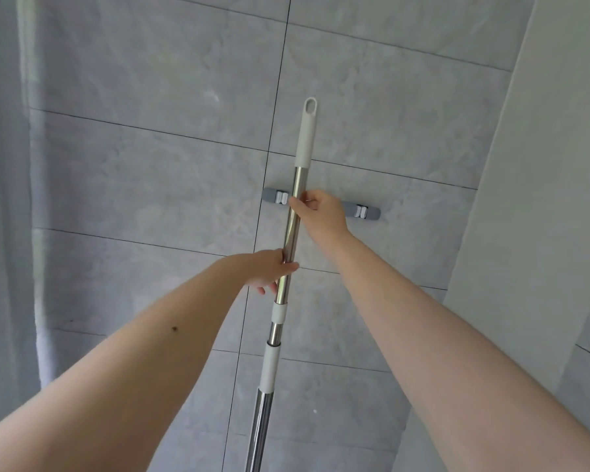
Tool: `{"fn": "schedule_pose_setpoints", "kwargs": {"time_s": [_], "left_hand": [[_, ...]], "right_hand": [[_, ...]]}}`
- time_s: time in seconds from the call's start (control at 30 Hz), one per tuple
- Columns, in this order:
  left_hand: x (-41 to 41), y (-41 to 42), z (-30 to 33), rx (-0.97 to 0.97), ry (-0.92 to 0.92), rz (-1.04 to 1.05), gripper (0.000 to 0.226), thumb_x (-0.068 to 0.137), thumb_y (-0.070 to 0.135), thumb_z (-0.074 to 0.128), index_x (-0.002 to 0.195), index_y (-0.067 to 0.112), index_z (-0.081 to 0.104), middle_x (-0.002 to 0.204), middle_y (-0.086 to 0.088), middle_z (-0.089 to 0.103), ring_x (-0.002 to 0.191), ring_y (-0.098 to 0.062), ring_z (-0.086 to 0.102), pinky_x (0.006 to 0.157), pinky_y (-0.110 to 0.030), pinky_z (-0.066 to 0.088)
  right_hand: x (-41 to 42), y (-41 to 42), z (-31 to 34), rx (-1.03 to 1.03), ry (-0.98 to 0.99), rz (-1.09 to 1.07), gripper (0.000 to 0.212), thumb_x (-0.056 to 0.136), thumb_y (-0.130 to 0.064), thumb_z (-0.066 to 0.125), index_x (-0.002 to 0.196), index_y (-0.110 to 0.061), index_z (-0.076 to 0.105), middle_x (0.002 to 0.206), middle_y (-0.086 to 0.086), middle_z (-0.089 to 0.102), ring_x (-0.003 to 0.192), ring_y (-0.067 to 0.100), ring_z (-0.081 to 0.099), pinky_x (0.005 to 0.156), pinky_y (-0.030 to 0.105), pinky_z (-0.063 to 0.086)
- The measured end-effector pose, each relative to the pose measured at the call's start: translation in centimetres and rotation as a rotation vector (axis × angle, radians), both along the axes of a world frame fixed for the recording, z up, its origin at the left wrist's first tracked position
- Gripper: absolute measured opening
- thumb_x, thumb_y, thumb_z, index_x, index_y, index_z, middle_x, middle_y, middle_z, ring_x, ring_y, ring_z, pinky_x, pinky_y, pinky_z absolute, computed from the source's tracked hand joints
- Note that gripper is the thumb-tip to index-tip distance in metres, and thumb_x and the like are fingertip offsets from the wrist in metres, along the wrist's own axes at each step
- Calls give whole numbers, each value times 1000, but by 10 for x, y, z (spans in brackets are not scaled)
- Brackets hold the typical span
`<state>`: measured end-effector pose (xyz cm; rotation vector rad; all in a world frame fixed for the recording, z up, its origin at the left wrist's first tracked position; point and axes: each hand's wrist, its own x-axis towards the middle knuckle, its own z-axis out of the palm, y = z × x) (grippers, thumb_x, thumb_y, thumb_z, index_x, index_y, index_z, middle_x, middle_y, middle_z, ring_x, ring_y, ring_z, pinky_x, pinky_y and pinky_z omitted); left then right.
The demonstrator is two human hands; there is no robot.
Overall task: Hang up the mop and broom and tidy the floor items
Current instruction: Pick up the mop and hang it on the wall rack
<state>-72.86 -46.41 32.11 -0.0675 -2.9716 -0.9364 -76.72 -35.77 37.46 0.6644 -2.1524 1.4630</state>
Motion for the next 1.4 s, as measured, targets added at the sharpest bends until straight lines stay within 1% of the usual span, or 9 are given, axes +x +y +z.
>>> {"fn": "schedule_pose_setpoints", "kwargs": {"time_s": [0.1,0.23,0.37,0.53,0.67,0.93,1.17,1.3,1.4], "left_hand": [[-26,-6,-4,54,57,-12,41,99,42,36,126,12,45,82,7,51,63,-3,56,54,-16,42],[-59,-18,-11,120,101,-57,37,99,37,41,122,9,48,103,-5,57,84,-18,61,78,-35,54],[-86,-26,-7,90,208,-71,35,100,34,41,120,6,48,110,-12,59,90,-25,61,77,-35,49],[-116,-38,-1,65,254,-28,34,100,32,40,118,4,49,98,-8,54,87,-28,58,84,-40,49],[-142,-47,3,-43,292,30,35,101,33,37,116,4,49,109,-15,60,102,-33,62,91,-43,47],[-197,-51,-3,-203,364,172,36,101,37,31,115,7,46,101,-9,60,97,-31,61,73,-33,39],[-230,-53,-1,-298,353,266,38,102,37,26,118,7,43,109,-10,63,98,-32,63,73,-31,37],[-237,-67,-2,-394,355,256,38,102,39,27,117,7,43,108,-8,65,97,-30,64,72,-30,34],[-239,-70,1,-411,336,238,39,101,40,28,117,8,43,108,-7,65,98,-30,64,74,-30,35]], "right_hand": [[-20,-4,4,26,9,-34,23,87,-24,62,97,-4,66,65,-10,54,75,16,55,69,27,43],[-45,-15,2,33,16,-93,24,87,-25,63,99,-4,64,80,4,62,80,18,57,78,35,49],[-70,-28,7,36,37,-176,17,89,-26,59,99,-13,57,74,-9,54,78,17,55,76,32,47],[-98,-41,21,113,16,-194,23,87,-27,61,101,-9,61,93,5,66,91,25,64,84,38,52],[-124,-51,26,137,4,-179,22,87,-27,61,99,-8,61,100,12,69,92,29,67,86,42,54],[-176,-55,26,196,36,-166,23,89,-29,59,99,-8,61,100,10,68,93,27,64,86,42,52],[-211,-57,31,212,28,-108,25,90,-27,59,101,-5,67,104,13,70,99,28,64,85,34,49],[-223,-62,36,261,22,-51,29,89,-27,63,100,-1,70,105,17,70,102,31,64,93,40,50],[-231,-58,38,293,7,-32,34,88,-32,63,105,-4,70,106,13,70,103,28,63,89,36,50]]}}
